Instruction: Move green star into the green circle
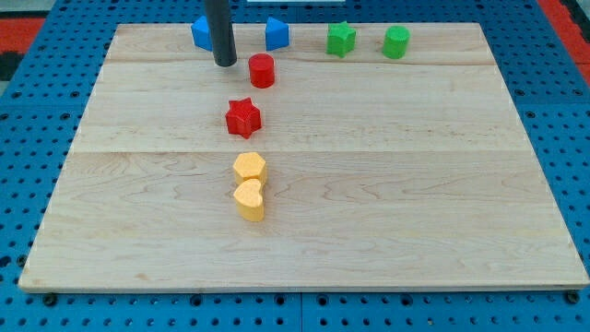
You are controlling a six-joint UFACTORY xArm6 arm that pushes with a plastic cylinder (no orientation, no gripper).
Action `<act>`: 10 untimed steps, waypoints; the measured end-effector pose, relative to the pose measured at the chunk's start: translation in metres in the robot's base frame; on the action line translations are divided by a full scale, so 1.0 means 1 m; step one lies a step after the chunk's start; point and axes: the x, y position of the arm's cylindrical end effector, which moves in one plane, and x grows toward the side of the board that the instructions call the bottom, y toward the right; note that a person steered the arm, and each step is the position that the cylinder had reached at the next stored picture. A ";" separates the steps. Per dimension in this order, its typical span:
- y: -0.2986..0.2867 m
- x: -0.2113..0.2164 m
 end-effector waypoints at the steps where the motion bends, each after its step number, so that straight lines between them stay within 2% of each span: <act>1: 0.001 0.000; 3: 0.012 0.001; 5: 0.065 -0.006; 8: 0.126 -0.049; 10: 0.145 -0.063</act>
